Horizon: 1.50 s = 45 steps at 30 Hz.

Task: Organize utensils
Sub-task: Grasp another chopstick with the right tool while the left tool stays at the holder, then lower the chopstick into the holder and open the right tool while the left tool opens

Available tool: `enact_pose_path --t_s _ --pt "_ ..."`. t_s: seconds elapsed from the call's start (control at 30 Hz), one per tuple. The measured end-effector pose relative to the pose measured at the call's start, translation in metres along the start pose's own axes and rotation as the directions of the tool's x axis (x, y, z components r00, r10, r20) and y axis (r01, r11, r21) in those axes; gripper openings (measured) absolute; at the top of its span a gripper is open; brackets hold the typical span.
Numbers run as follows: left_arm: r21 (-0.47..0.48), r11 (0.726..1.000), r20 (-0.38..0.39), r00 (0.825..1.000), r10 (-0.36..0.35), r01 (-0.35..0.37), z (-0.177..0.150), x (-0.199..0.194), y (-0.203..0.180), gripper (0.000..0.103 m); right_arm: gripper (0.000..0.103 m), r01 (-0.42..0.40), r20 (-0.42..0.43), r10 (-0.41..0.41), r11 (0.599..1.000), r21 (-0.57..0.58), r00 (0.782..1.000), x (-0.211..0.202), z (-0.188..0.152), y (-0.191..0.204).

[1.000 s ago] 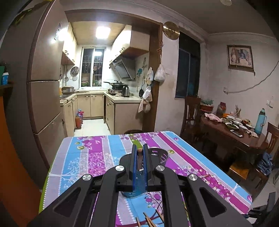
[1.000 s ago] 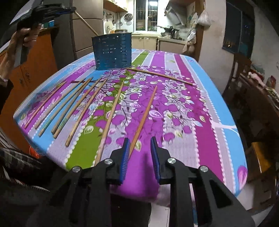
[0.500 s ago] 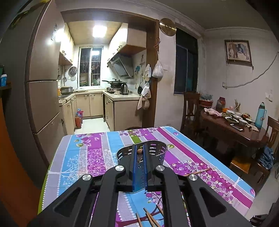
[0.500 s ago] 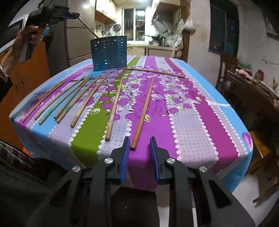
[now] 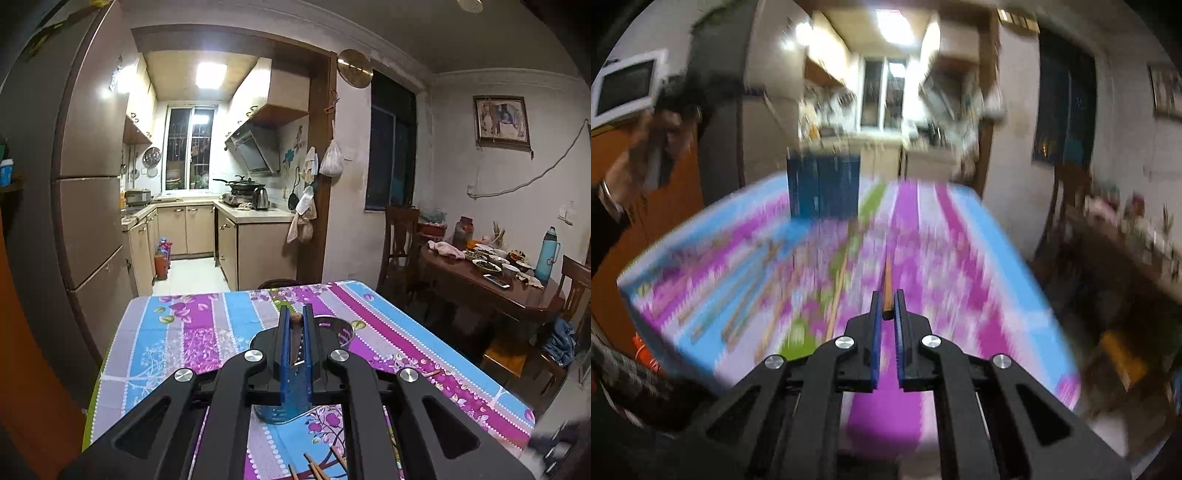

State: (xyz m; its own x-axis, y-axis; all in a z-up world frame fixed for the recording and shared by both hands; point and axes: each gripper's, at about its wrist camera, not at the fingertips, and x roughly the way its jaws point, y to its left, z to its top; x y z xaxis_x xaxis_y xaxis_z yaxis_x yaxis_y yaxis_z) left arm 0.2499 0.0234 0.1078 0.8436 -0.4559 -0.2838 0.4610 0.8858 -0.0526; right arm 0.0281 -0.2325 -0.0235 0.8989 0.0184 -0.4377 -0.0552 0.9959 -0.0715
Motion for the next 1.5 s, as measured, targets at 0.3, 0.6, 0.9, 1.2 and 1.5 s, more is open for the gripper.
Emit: enact_pose_path --t_s 0.3,0.6,0.9,1.2,1.5 --pt "0.043 0.999 0.015 1.000 0.027 -0.028 0.020 0.006 -0.007 0.008 0.005 -0.124 0.214 0.145 0.986 -0.110 0.966 0.022 0.132 -0.027" --pt "0.047 0.998 0.013 0.999 0.051 -0.052 0.033 0.018 0.001 0.008 0.005 -0.250 0.252 0.257 0.966 -0.059 0.933 0.076 0.220 -0.047" --pt "0.036 0.997 -0.013 0.998 0.068 -0.068 0.033 0.042 0.011 0.008 0.005 -0.282 0.350 0.296 0.955 -0.091 0.889 0.126 0.305 -0.018" --pt "0.023 0.993 0.048 0.993 0.111 -0.113 0.020 -0.003 0.018 0.008 0.005 -0.327 0.241 0.322 0.945 -0.018 0.916 0.219 0.295 -0.003" --pt "-0.026 0.974 0.106 0.969 0.225 -0.224 0.000 -0.078 0.042 0.008 0.023 -0.277 0.217 0.281 0.960 -0.050 0.935 0.192 0.261 -0.004"
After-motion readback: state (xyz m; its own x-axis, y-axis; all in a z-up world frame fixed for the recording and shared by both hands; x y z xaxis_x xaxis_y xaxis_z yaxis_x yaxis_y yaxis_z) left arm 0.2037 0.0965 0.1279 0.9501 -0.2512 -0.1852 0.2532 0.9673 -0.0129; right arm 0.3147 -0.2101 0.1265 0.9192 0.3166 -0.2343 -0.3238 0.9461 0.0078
